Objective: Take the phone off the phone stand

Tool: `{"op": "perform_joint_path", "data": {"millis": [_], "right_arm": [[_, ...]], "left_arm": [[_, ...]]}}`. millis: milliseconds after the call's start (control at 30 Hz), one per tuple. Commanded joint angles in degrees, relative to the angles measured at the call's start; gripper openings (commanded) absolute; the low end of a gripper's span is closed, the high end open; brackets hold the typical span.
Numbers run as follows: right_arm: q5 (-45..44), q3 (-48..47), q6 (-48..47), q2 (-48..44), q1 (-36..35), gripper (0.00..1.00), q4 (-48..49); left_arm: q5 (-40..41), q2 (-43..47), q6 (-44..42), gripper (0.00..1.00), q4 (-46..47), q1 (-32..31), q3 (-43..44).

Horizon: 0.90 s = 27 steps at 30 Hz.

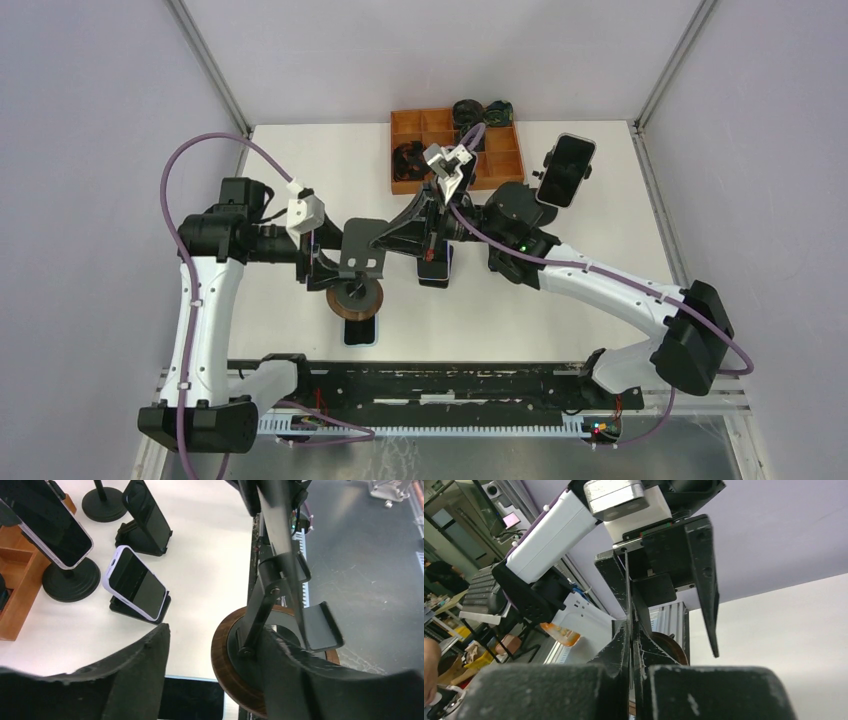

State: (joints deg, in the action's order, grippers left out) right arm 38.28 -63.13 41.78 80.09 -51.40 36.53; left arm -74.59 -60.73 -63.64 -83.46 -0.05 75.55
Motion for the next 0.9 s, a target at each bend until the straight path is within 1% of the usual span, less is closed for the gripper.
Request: {"op": "perform_joint_path", "data": {"millis": [0, 233, 333, 367, 400, 433, 600, 700, 867], "right_arm": [[-3.4, -0.8, -4.2, -1.1, 1.6, 0.00, -2.3], [-3.8, -1.1, -14.7, -3.1, 2.9, 0.00, -14.1], [-4.0, -0.4, -16.9, -3.4, 2.8, 0.00, -15.9], [-3.8, -0.1, -17.0, -3.4, 2.8, 0.00, -15.7], [-3.5, 0.2, -17.0, -3.3, 2.8, 0.00, -15.4], [-3.1, 0.4, -17.0, -3.1, 2.8, 0.00, -15.1], [-2.1, 0.9, -17.0, -3.1, 2.8, 0.00, -14.7], [-1.9, 1.7, -17.3, -3.7, 2.6, 0.00, -14.0], [-1.3, 1.9, -18.7, -3.2, 1.7, 0.00, -13.5]], "left_arm": [[0.5, 1.4, -0.2, 0.73, -0.5, -1.6, 0.3], [2.6, 4.7, 0.5, 0.81, -0.5, -3.5, 0.3], [2.4, 4.7, 0.7, 0.82, -0.5, -3.8, 1.1], [2.5, 4.5, 0.3, 0.88, -0.5, -3.8, 1.4], [2.5, 4.2, -0.1, 0.98, -0.3, -3.8, 1.6], [2.9, 3.7, -0.2, 1.00, 0.2, -3.8, 1.8], [6.8, 1.0, 7.2, 1.00, 7.7, -3.7, 3.1], [6.3, -0.7, 9.9, 1.00, 9.7, -3.7, 3.8], [3.8, -3.9, 13.7, 0.91, 10.9, -3.8, 4.9]]}}
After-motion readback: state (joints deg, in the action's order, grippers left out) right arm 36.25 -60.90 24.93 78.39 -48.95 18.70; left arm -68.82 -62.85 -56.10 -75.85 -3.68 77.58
